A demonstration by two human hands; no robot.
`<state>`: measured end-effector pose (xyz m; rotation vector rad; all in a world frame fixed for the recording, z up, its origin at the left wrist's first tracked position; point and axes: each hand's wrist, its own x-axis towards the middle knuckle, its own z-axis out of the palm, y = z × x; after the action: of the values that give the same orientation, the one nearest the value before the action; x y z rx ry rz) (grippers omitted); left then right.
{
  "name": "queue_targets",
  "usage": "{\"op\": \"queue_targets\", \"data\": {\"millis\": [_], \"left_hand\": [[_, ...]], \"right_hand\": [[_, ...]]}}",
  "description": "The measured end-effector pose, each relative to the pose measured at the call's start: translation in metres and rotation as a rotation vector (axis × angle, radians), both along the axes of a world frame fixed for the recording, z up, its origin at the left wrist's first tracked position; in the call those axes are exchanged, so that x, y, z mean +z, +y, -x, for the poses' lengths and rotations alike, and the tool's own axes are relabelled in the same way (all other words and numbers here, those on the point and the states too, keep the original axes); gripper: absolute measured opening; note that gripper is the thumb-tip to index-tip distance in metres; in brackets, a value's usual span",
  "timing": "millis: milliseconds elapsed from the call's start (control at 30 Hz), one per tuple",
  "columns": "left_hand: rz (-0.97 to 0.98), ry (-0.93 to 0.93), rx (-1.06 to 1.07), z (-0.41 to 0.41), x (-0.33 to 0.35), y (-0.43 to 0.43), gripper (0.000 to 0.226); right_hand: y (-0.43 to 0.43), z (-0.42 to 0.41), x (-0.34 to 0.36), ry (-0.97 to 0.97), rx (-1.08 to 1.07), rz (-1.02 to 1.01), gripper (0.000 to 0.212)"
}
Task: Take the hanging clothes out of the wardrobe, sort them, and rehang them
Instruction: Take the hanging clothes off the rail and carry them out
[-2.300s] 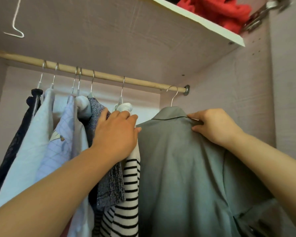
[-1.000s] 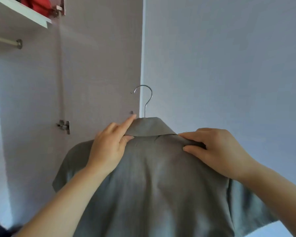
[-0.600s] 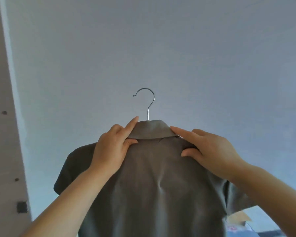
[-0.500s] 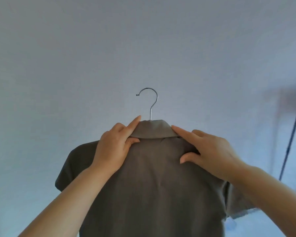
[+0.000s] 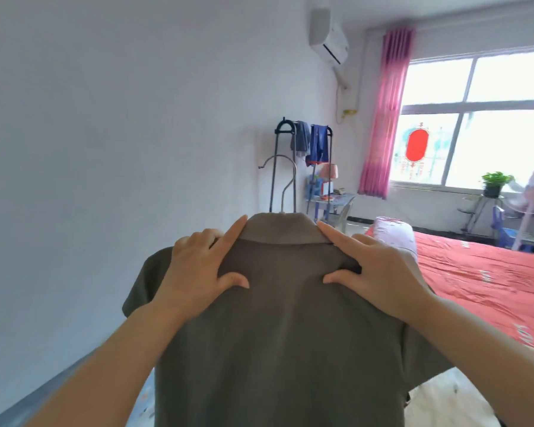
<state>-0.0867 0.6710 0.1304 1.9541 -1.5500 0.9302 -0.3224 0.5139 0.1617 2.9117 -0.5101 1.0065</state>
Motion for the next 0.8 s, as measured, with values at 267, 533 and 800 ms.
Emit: {"op": "queue_targets", "data": {"millis": [267, 533, 800], "left_hand": [[-0.017, 0.044, -0.256, 0.112, -0.028, -0.153, 0.075], [-0.035, 0.064, -0.398, 0.224, -0.065, -0.302, 0.075], [-0.02, 0.072, -0.446, 0.274, -0.093, -0.403, 0.075]], "right_hand": [[-0.082, 0.136, -0.028, 0.039, -0.345, 0.029, 0.076], [-0.188, 0.262, -0.058, 0.113, -0.543, -0.061, 0.078], [-0.276, 0.312, -0.088, 0.115, -0.644, -0.179, 0.075]]}}
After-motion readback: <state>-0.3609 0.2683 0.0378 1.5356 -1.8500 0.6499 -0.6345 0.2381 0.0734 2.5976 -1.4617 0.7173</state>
